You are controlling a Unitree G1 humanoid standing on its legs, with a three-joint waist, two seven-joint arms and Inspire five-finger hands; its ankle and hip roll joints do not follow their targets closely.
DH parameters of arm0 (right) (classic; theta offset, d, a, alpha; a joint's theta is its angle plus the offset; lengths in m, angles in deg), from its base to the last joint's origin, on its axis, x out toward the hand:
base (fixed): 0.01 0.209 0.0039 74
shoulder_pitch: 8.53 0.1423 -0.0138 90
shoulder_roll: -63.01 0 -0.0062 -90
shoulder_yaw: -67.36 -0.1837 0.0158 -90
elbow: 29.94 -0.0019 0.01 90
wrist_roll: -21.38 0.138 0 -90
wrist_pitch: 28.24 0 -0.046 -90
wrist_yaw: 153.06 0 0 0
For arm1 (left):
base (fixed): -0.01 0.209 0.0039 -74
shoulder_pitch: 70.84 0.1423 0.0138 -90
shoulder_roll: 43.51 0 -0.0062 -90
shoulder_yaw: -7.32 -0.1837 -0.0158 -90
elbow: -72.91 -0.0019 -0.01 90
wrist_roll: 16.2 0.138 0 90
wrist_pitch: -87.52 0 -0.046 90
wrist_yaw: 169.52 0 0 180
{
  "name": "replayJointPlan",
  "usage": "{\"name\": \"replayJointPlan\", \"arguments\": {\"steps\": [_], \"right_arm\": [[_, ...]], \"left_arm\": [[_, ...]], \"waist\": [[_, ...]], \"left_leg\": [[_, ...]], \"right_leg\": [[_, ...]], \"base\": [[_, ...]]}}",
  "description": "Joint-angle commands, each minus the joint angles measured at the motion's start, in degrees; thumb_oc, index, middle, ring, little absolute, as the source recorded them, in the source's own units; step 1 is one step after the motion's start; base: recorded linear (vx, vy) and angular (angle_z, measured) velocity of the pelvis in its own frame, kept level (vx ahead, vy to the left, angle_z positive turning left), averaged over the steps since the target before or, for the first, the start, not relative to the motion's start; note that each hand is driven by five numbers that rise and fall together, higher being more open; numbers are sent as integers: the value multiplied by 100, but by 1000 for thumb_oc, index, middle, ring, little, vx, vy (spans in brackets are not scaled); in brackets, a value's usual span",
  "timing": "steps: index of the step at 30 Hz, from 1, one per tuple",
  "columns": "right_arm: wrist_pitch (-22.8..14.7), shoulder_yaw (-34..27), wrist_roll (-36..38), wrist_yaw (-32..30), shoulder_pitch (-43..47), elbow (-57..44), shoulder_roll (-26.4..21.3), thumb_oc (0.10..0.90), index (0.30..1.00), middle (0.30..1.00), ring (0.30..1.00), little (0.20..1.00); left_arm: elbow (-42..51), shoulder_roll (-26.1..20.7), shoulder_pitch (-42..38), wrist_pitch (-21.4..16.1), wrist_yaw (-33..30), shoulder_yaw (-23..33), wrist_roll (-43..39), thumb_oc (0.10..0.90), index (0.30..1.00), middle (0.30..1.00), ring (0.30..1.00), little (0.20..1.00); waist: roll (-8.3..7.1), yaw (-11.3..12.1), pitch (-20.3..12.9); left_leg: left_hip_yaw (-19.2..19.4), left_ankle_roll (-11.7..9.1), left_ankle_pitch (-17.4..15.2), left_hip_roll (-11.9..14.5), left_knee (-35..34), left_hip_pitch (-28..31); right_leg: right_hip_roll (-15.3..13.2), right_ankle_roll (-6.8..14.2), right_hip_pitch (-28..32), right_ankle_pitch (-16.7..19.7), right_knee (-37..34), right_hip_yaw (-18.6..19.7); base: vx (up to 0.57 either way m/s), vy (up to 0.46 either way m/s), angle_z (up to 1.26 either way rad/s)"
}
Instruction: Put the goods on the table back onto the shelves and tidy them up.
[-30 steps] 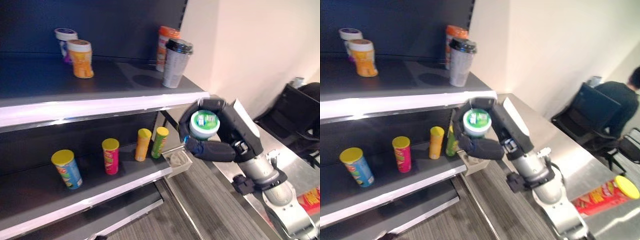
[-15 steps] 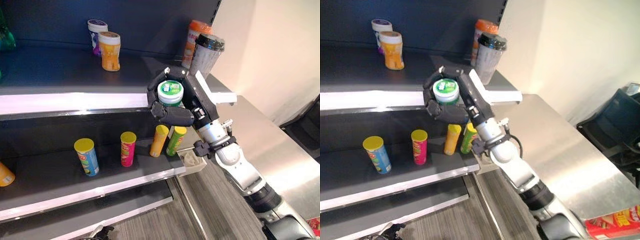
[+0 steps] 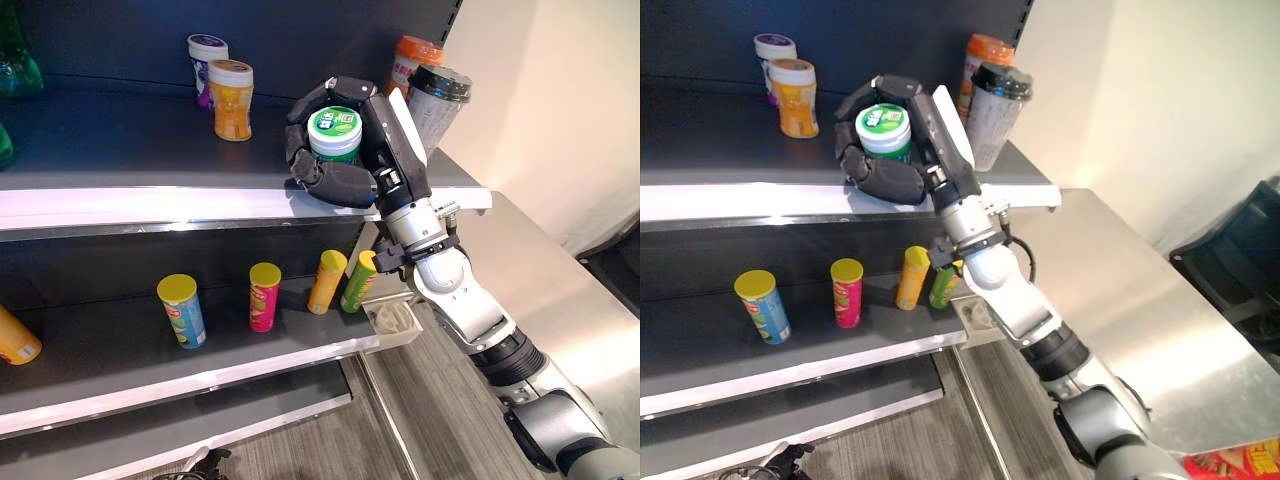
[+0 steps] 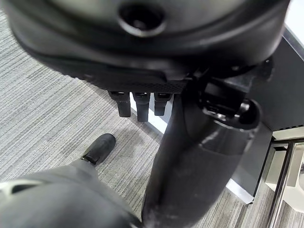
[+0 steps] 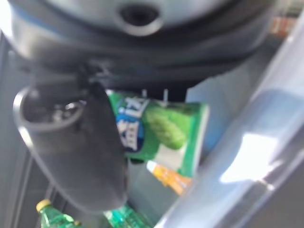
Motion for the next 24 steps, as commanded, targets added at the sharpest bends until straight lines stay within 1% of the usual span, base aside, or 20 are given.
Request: {"name": "replayJointPlan", "arguments": {"steps": [1,6,9,13,19,20,21,22,24], "right_arm": [[-189,-404,27,-266,983,510,243,400,300,300,300,300],[-37,-230,-3,-297,1258,1048,531,400,300,300,300,300],[-13,-175,30,-330,1407,1352,678,400,300,300,300,300],[33,-89,286,-395,1803,2092,888,400,300,300,300,300],[45,-61,440,-417,1951,2233,931,400,300,300,300,300],[49,-65,449,-413,1954,2228,929,472,408,408,408,408],[61,-60,445,-431,1945,2221,910,700,749,749,749,749],[70,-64,432,-439,1945,2208,882,800,900,900,900,900],[90,-67,430,-456,1961,2204,835,800,900,900,900,900]], "left_arm": [[-305,73,-316,-96,-62,-471,-88,800,900,900,900,900],[-273,33,-316,-89,-52,-531,-121,800,900,900,900,900],[-264,12,-310,-92,-57,-565,-131,800,900,900,900,900],[-279,-82,-326,-100,-40,-617,-170,800,900,900,900,900],[-297,-128,-309,-71,-35,-581,-203,800,900,900,900,900],[-299,-128,-309,-68,-35,-580,-196,800,900,900,900,900],[-298,-126,-307,-71,-39,-597,-177,800,900,900,900,900],[-298,-125,-309,-71,-38,-604,-172,800,900,900,900,900],[-294,-127,-307,-78,-36,-609,-166,800,900,900,900,900]], "waist": [[30,386,-114],[31,442,-97],[24,476,-86],[-10,537,-63],[-20,561,-49],[-19,563,-45],[-21,560,-41],[-20,560,-40],[-19,558,-34]], "left_leg": [[123,70,-1075,-290,68,782],[94,67,-1058,-285,68,775],[83,68,-1047,-280,68,772],[51,57,-1029,-275,68,753],[39,59,-1027,-281,68,742],[37,59,-1028,-284,68,740],[33,60,-1029,-288,68,737],[32,62,-1028,-288,68,734],[34,61,-1025,-285,68,730]], "right_leg": [[-47,244,-197,-25,243,204],[-44,227,-179,-36,238,174],[-41,218,-177,-35,245,155],[-41,212,-171,-26,251,136],[-44,211,-183,-19,267,117],[-42,211,-184,-15,266,119],[-44,213,-188,-13,270,122],[-46,213,-193,-12,275,117],[-50,214,-197,-8,277,122]], "base": [[0,0,0],[0,0,0],[0,0,0],[0,0,0],[-3,6,2],[0,0,0],[0,0,0],[0,0,0],[0,0,0]]}}
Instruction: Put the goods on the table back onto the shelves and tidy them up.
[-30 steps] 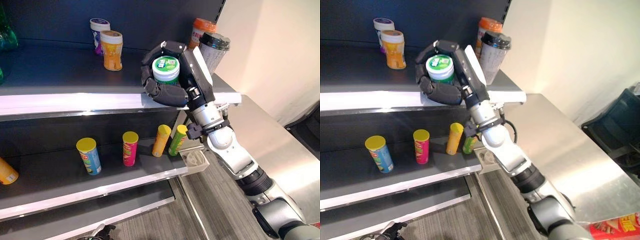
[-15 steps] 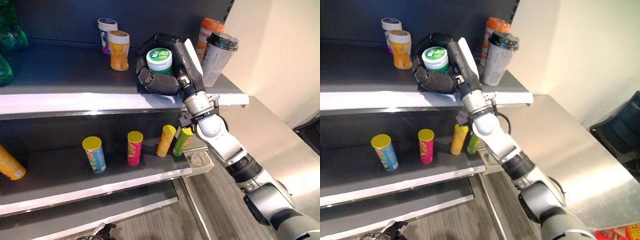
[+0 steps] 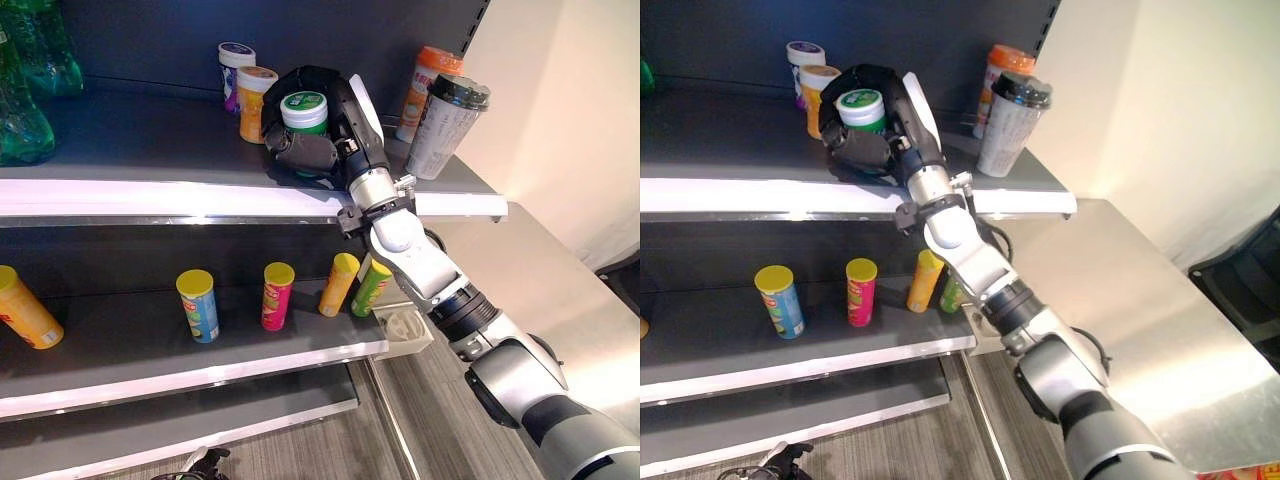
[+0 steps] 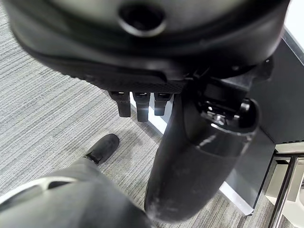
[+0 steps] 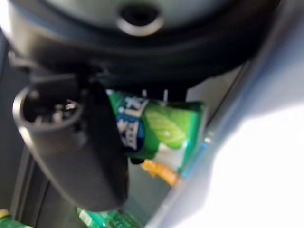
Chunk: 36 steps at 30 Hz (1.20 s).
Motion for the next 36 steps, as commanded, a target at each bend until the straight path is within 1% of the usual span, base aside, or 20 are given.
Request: {"name": "replayJointPlan", "arguments": {"steps": [1,6,10,15,22,31,36], "right_arm": [[-149,-346,110,-258,757,216,-101,800,900,900,900,900],[-176,-428,83,-329,769,159,-209,800,900,900,900,900],[-197,-500,53,-359,732,40,-401,800,900,900,900,900],[-166,-605,-113,-356,678,-71,-542,800,900,900,900,900],[-180,-694,-224,-387,641,-169,-619,800,900,900,900,900],[-186,-771,-256,-379,602,-300,-799,800,900,900,900,900],[-160,-766,-369,-298,402,-550,-845,800,900,900,900,900]], "left_arm": [[-340,-36,-322,-73,-36,-511,36,800,900,900,900,900],[-347,-31,-323,-59,-43,-515,75,800,900,900,900,900],[-349,-13,-307,-57,-39,-518,115,800,900,900,900,900],[-377,17,-293,-56,5,-521,141,800,900,900,900,900],[-379,30,-240,-54,17,-508,168,800,900,900,900,900],[-349,32,-214,-55,20,-508,220,800,900,900,900,900],[-340,53,-233,-34,28,-487,254,800,900,900,900,900]], "waist": [[25,279,1],[41,271,2],[70,240,5],[113,191,5],[144,154,-4],[133,140,-6],[146,118,7]], "left_leg": [[102,79,-1043,-302,68,736],[111,84,-1043,-306,68,738],[144,90,-1051,-311,68,764],[211,101,-1073,-314,68,807],[262,104,-1086,-311,68,840],[273,105,-1099,-305,68,850],[274,105,-1112,-297,68,864]], "right_leg": [[-77,269,-230,-32,275,263],[-79,274,-232,-34,277,275],[-72,276,-222,-46,273,312],[-86,299,-231,-37,286,347],[-89,309,-235,-41,293,377],[-83,302,-224,-62,297,375],[-77,286,-230,-90,319,381]], "base": [[0,0,0],[0,0,0],[0,0,0],[-11,4,-3],[-5,4,-4],[-1,-1,-1],[-1,0,-1]]}}
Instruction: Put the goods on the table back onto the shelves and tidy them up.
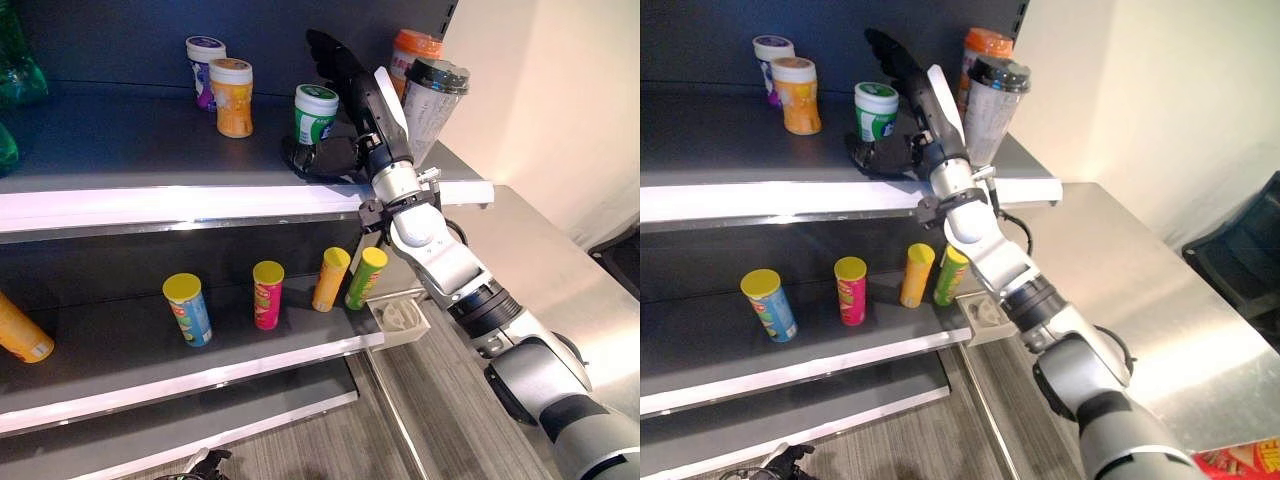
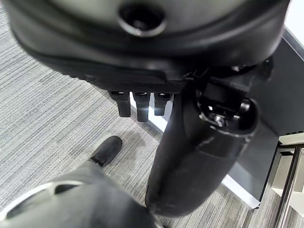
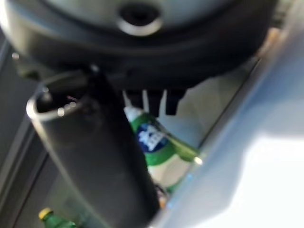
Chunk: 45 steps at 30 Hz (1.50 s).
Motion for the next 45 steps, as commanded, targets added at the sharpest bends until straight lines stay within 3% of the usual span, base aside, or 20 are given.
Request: {"name": "replayJointPlan", "arguments": {"steps": [1,15,27,45], "right_arm": [[-329,-746,-252,-166,385,-304,-257,800,900,900,900,900],[-244,-681,-841,-38,-98,-571,284,800,900,900,900,900],[-230,-744,-1039,46,-289,-700,250,800,900,900,900,900],[-359,-828,-1275,179,-1189,-1588,261,800,900,900,900,900]], "left_arm": [[-331,6,-250,-47,-3,-491,248,800,900,900,900,900],[-198,41,-320,-104,-49,-500,301,800,900,900,900,900],[-209,1,-424,-145,-39,-506,287,800,900,900,900,900],[-67,105,-290,-157,-59,-374,408,800,900,900,900,900]], "waist": [[-11,278,-116],[-13,372,0],[-127,378,67],[-90,384,92]], "left_leg": [[117,105,-1108,-301,69,785],[54,168,-1121,-339,69,714],[75,222,-1122,-378,69,657],[199,299,-1185,-472,69,707]], "right_leg": [[-57,294,-210,-103,324,226],[-130,325,-255,-30,310,170],[-183,392,-349,145,312,258],[-266,479,-399,239,242,386]], "base": [[-1,0,-3],[-1,2,0],[-1,5,0],[-1,20,-2]]}}
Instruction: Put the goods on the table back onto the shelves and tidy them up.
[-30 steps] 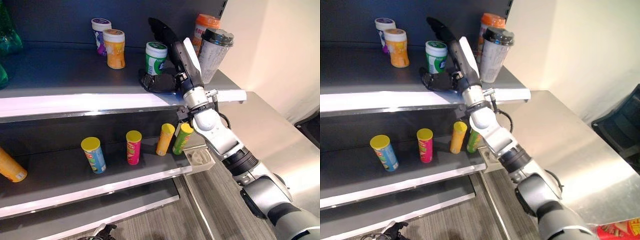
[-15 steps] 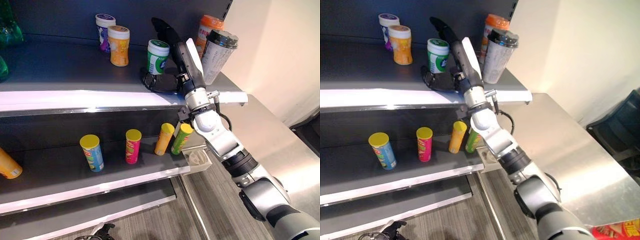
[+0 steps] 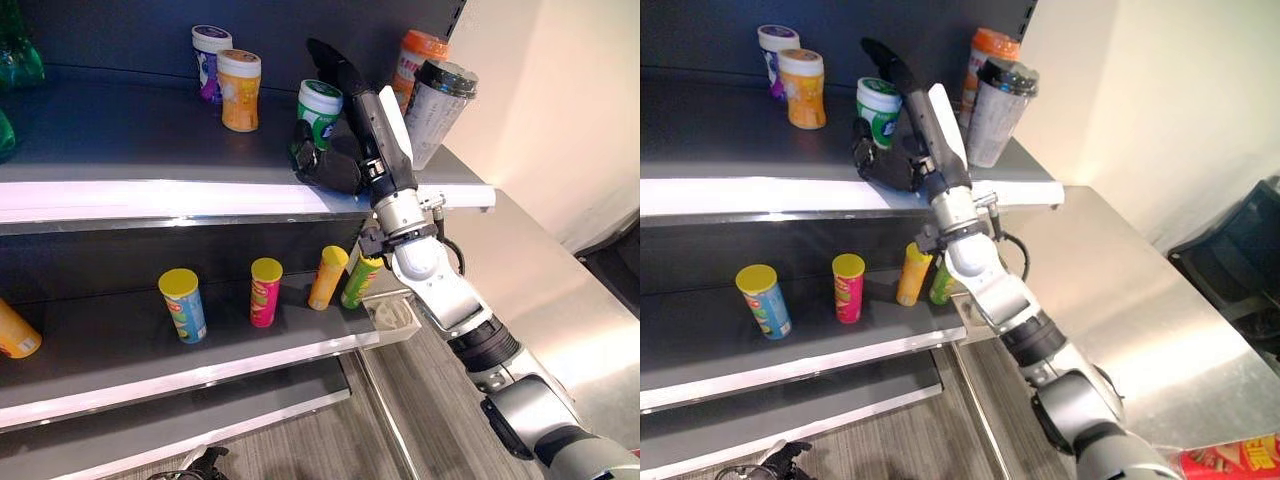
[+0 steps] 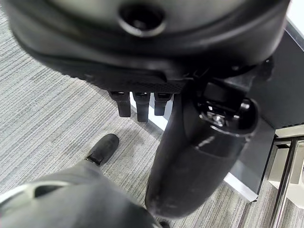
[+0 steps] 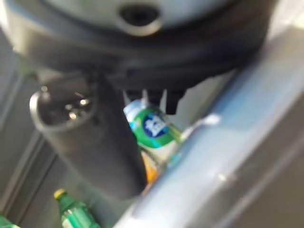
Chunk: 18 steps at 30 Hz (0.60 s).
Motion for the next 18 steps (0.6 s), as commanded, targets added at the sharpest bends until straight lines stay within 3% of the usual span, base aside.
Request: {"name": "replayJointPlan", "arguments": {"steps": [1,8,18], "right_arm": [[-408,-319,-203,175,21,-336,-5,800,900,900,900,900],[-454,-336,-470,288,-616,-974,104,800,900,900,900,900],[-427,-376,-704,231,-917,-1107,196,800,900,900,900,900]], "left_arm": [[-83,153,-247,-150,-43,-366,219,800,900,900,900,900],[11,202,-250,-144,-36,-325,338,800,900,900,900,900],[78,211,-236,-152,-43,-306,362,800,900,900,900,900]], "waist": [[138,326,47],[178,297,45],[177,317,64]], "left_leg": [[135,270,-1167,-471,70,734],[133,300,-1208,-491,70,781],[92,309,-1201,-489,70,772]], "right_leg": [[-244,504,-292,207,145,243],[-257,523,-267,180,163,243],[-257,507,-250,140,165,171]], "base": [[0,0,0],[0,0,0],[1,0,0]]}}
